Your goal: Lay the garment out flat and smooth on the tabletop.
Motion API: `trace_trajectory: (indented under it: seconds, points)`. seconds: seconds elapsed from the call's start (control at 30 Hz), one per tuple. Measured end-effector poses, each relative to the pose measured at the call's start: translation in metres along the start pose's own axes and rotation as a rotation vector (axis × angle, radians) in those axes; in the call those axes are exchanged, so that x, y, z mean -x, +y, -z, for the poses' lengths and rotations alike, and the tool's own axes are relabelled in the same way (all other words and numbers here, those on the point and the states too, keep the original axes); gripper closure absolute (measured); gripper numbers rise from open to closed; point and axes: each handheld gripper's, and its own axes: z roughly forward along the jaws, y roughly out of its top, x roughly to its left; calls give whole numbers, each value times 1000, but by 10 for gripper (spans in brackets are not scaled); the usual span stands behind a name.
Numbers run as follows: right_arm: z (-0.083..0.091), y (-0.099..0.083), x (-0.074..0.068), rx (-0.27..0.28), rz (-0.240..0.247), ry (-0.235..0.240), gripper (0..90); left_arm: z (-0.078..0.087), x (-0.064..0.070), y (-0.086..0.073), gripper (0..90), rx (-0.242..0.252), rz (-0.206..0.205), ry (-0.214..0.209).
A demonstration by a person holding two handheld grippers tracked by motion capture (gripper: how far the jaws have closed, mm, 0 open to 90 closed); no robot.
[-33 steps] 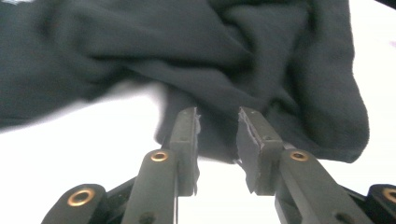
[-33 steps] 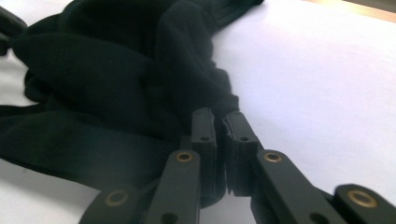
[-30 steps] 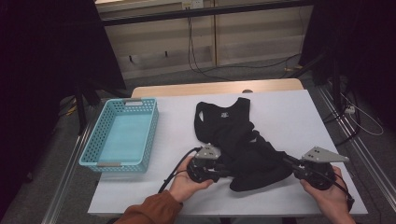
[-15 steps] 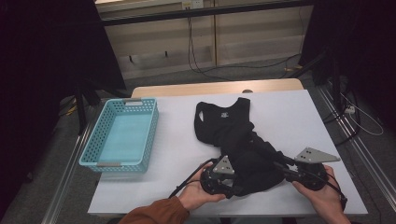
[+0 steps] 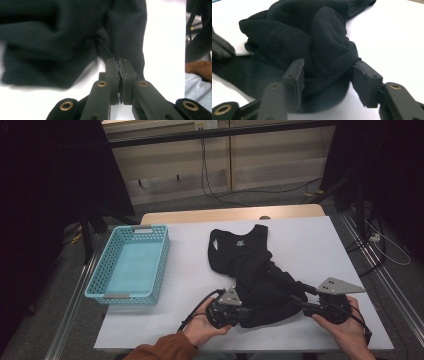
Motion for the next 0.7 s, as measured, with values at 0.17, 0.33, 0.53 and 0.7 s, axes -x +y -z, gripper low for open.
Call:
trace_trajectory:
  seconds: [0.17, 0.33, 0.53, 0.7]
  points:
    - [0, 1, 0, 4, -1, -7, 382, 26, -6, -10, 876, 36, 44, 19]
    - [1, 1, -1, 10, 10, -13, 358, 50, -4, -26, 876, 72, 71, 59]
    - [3, 4, -7, 41, 19, 33, 350, 76, -7, -47, 877, 86, 120, 95]
    - [1, 5, -9, 35, 32, 33, 443, 93, -8, -59, 877, 104, 149, 124]
